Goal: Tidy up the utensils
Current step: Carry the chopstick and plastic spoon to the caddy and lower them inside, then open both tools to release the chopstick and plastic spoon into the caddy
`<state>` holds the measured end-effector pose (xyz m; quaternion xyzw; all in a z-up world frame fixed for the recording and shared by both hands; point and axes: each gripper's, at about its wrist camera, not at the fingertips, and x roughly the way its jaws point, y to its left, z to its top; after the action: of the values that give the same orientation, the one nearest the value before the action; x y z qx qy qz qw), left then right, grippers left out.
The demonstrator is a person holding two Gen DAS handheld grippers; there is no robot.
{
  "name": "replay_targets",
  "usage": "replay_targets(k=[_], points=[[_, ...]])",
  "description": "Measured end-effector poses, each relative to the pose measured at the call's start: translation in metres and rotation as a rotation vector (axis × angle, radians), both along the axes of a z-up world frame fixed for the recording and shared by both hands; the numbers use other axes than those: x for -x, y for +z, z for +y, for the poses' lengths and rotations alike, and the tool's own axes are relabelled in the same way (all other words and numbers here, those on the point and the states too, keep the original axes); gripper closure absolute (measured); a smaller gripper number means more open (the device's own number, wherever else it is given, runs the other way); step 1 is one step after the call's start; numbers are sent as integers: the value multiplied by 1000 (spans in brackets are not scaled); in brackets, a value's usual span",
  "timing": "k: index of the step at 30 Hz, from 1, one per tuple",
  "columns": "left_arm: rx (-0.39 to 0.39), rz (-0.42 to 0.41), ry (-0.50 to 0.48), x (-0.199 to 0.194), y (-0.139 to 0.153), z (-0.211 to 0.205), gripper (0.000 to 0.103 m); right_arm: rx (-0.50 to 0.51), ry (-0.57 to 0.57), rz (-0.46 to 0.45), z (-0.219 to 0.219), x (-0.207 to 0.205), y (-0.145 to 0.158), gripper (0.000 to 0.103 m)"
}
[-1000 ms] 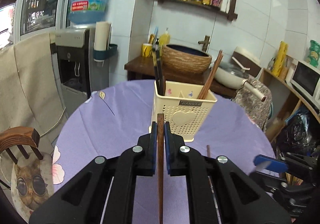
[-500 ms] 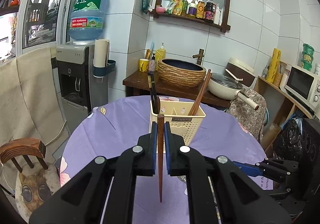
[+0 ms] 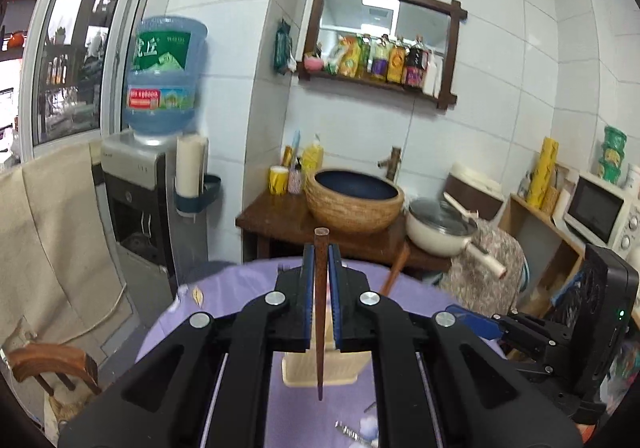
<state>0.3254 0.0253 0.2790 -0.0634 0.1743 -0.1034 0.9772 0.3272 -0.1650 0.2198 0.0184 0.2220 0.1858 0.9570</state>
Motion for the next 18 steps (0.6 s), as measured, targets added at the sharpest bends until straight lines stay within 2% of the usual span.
replay_targets(k=[2,4,7,10,18], points=[[10,-29,22,-12,19,-1,96,12,-49,-50,0,-19,24,70],[14,-56,54,-27,34,-2,96,9,-82,-60,-2,-35,35,70],[12,-64,102,-52,37,-7,96,19,-116,-60,-2,-56,33,70],[7,-55,128,-72,24,-10,96,35,-132,-44,0,-70,14,70],[-5,61,123,-106,-52,-19,96,93,-168,47,8,-95,-63,70]])
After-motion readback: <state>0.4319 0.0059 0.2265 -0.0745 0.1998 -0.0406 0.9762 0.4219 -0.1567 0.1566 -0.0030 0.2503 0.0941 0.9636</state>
